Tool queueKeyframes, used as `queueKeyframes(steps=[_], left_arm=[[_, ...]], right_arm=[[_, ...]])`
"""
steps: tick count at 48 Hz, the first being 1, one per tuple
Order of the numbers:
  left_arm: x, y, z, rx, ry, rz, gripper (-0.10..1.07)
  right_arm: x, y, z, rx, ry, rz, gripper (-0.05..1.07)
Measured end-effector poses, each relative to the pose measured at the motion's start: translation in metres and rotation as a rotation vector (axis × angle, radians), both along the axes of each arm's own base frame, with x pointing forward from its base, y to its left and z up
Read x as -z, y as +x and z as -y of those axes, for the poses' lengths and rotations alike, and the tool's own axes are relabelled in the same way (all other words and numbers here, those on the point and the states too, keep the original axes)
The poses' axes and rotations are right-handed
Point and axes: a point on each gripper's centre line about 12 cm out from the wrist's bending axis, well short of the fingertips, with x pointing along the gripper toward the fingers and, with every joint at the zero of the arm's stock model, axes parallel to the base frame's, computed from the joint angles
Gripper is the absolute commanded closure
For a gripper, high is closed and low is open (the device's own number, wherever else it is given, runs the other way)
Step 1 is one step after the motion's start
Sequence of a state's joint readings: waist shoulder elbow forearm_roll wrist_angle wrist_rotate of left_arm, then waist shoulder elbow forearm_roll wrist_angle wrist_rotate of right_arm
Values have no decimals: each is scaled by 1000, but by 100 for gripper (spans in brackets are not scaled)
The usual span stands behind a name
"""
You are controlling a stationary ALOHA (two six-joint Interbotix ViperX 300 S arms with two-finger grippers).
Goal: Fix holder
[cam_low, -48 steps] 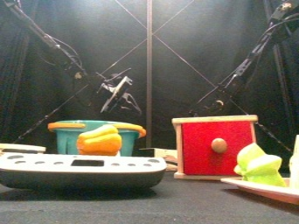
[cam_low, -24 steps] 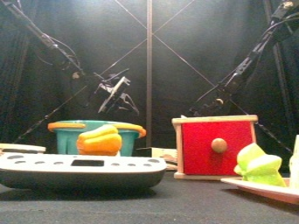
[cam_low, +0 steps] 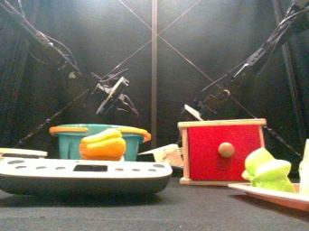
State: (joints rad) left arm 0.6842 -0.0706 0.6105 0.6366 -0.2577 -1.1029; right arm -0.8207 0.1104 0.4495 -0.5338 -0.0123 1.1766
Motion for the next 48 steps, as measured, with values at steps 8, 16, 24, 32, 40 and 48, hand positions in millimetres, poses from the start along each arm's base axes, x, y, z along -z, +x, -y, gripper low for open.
queueKeyframes(steps=[8, 16, 24, 32, 40, 48], left_arm=[[-2, -6, 2, -5, 3, 4, 54], [-4, -12, 6, -7, 3, 5, 54], [-3, -20, 10, -18, -4, 5, 54], [-5, -28, 15, -25, -10, 16, 54], [-7, -34, 19, -27, -5, 20, 54], [-8, -40, 23, -31, -7, 23, 54]], right_arm=[[-13, 15, -7, -39, -30, 18, 44], [-25, 33, -17, -90, -62, 30, 44], [-36, 54, -31, -149, -94, 32, 44], [-43, 71, -48, -203, -112, 30, 44], [-40, 81, -60, -229, -103, 18, 44], [-31, 97, -68, -261, -94, 6, 44]])
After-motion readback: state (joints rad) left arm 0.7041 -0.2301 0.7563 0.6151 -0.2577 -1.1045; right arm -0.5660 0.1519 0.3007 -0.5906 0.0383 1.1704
